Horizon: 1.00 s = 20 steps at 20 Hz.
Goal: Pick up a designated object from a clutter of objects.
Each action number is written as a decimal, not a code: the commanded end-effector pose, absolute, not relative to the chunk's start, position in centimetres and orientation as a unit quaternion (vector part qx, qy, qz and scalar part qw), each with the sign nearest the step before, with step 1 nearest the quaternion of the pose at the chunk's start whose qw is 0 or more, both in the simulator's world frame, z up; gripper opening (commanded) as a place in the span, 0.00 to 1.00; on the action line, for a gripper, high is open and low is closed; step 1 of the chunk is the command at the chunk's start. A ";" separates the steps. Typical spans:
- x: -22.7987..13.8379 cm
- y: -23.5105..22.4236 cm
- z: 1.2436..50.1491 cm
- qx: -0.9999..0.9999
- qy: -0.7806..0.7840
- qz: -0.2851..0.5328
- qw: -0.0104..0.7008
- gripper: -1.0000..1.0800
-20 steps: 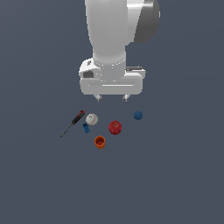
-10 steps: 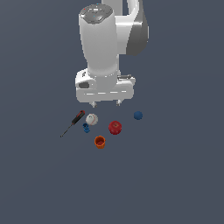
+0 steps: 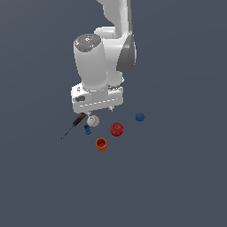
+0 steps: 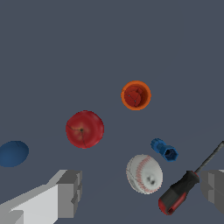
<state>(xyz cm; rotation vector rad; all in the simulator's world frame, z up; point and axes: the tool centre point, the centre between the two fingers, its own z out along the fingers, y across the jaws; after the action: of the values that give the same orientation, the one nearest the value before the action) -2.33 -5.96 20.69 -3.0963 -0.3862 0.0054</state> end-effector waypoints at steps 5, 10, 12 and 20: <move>-4.1 -8.3 17.0 -0.982 -0.187 0.001 0.006 0.96; -5.7 -9.8 14.3 -0.972 -0.235 0.000 0.003 0.96; -6.3 -10.4 13.3 -0.968 -0.253 0.000 0.002 0.96; -8.4 -11.7 10.7 -0.953 -0.303 0.000 0.001 0.96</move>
<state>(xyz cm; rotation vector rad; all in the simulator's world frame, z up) -8.04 -11.54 11.13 -3.0003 -0.9247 0.0017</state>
